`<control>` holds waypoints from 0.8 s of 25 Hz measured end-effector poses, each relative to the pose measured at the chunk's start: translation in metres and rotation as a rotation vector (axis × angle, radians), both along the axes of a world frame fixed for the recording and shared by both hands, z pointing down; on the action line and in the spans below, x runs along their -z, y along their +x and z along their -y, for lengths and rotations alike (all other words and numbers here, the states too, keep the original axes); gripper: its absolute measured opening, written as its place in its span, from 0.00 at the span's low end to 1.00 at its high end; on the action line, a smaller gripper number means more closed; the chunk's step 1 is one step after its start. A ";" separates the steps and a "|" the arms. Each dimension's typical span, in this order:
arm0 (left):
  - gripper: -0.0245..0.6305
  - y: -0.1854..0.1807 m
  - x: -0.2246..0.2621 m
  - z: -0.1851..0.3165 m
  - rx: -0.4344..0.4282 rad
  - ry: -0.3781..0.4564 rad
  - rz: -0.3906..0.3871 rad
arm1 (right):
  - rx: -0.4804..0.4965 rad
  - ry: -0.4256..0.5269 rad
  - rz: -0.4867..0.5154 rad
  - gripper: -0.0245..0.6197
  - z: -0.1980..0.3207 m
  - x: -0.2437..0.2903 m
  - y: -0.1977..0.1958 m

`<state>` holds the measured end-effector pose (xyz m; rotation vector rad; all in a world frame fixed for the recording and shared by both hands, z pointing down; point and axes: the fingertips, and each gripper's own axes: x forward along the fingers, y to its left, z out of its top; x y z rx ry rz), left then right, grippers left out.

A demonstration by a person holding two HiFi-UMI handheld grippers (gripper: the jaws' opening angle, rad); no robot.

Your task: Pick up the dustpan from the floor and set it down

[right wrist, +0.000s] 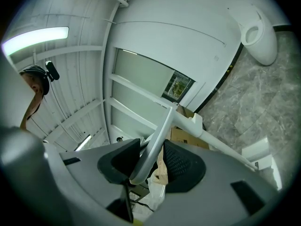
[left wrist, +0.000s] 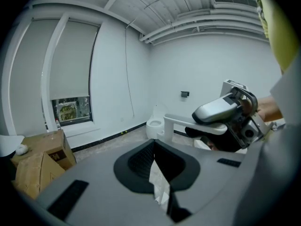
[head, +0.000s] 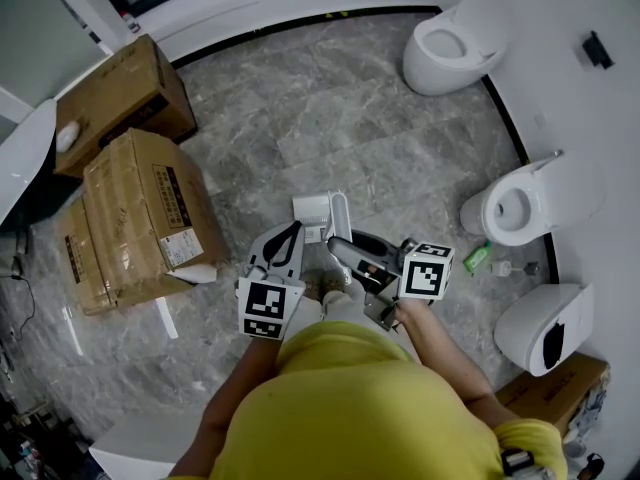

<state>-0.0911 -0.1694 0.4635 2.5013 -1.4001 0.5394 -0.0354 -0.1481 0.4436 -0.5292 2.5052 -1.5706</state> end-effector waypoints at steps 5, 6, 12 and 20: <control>0.04 -0.001 0.000 0.001 0.007 -0.005 0.002 | 0.002 -0.005 0.003 0.29 0.001 0.001 -0.001; 0.04 -0.001 -0.001 0.001 0.008 -0.006 0.001 | 0.004 -0.006 0.003 0.29 0.001 0.001 -0.001; 0.04 0.002 -0.003 0.005 0.009 -0.011 0.001 | 0.011 -0.014 0.003 0.29 0.005 -0.003 0.001; 0.04 -0.001 -0.010 0.017 0.014 -0.034 0.005 | 0.015 -0.037 -0.047 0.29 0.024 -0.035 0.001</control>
